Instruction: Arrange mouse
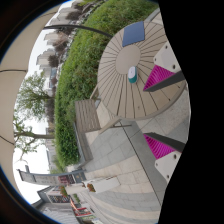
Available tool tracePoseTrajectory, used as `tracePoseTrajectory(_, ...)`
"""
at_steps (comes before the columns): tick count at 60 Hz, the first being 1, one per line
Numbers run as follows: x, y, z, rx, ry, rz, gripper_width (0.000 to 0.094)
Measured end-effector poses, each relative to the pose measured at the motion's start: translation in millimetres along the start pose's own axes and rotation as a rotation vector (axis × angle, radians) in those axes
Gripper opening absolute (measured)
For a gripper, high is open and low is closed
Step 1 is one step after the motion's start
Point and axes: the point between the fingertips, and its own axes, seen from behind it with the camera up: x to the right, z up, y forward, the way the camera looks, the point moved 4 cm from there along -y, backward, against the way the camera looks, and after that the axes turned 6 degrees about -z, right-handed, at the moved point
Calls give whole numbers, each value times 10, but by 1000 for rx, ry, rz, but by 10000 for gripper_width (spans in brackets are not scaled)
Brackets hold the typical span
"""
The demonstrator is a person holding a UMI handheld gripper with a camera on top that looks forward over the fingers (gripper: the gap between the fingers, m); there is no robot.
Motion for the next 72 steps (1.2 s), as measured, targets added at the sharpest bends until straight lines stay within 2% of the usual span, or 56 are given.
tracePoseTrajectory(12, 429, 178, -186, -47, 95, -96, 845)
tracePoseTrajectory(21, 835, 409, -259, -26, 114, -168, 851)
tracePoseTrajectory(47, 1065, 1230, -568, 5, 145, -190, 849)
tracePoseTrajectory(72, 1334, 2236, -447, 18, 227, -247, 848)
